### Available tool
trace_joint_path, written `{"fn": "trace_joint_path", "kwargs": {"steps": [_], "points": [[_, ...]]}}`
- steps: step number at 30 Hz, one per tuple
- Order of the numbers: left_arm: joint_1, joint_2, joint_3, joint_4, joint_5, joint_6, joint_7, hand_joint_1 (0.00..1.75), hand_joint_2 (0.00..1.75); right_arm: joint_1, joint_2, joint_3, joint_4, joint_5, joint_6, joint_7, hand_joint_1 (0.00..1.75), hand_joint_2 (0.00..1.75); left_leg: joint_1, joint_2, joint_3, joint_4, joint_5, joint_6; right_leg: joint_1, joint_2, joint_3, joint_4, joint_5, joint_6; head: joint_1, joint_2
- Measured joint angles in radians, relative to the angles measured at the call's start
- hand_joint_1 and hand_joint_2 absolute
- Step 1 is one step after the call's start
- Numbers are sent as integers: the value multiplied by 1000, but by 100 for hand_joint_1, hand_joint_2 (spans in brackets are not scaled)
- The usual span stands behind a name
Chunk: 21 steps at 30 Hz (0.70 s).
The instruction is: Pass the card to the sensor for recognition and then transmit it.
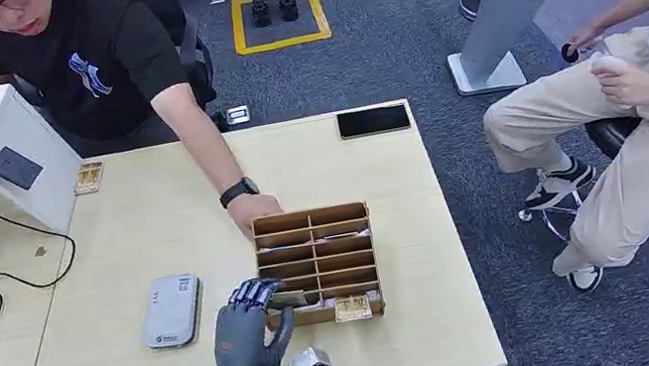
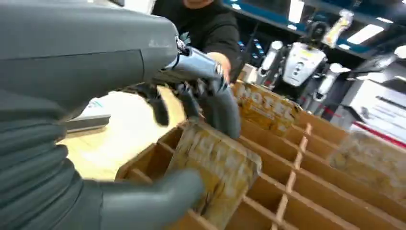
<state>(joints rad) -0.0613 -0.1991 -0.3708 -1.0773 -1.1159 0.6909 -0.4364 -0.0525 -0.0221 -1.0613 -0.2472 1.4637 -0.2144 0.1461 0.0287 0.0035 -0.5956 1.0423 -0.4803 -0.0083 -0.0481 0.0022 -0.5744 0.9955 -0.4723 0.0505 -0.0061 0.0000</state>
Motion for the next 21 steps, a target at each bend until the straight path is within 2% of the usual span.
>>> {"fn": "trace_joint_path", "kwargs": {"steps": [17,21], "points": [[-18,0,0,34,-56,11,-11,175,175,-1,0,-3,2,9,0,-3,0,175,0,0,0,0,0,0,0,0,0,0,0,0,0,0],[-29,2,0,58,-51,11,9,175,175,-3,0,-3,2,10,0,-5,0,175,0,0,0,0,0,0,0,0,1,0,0,0,0,0]]}}
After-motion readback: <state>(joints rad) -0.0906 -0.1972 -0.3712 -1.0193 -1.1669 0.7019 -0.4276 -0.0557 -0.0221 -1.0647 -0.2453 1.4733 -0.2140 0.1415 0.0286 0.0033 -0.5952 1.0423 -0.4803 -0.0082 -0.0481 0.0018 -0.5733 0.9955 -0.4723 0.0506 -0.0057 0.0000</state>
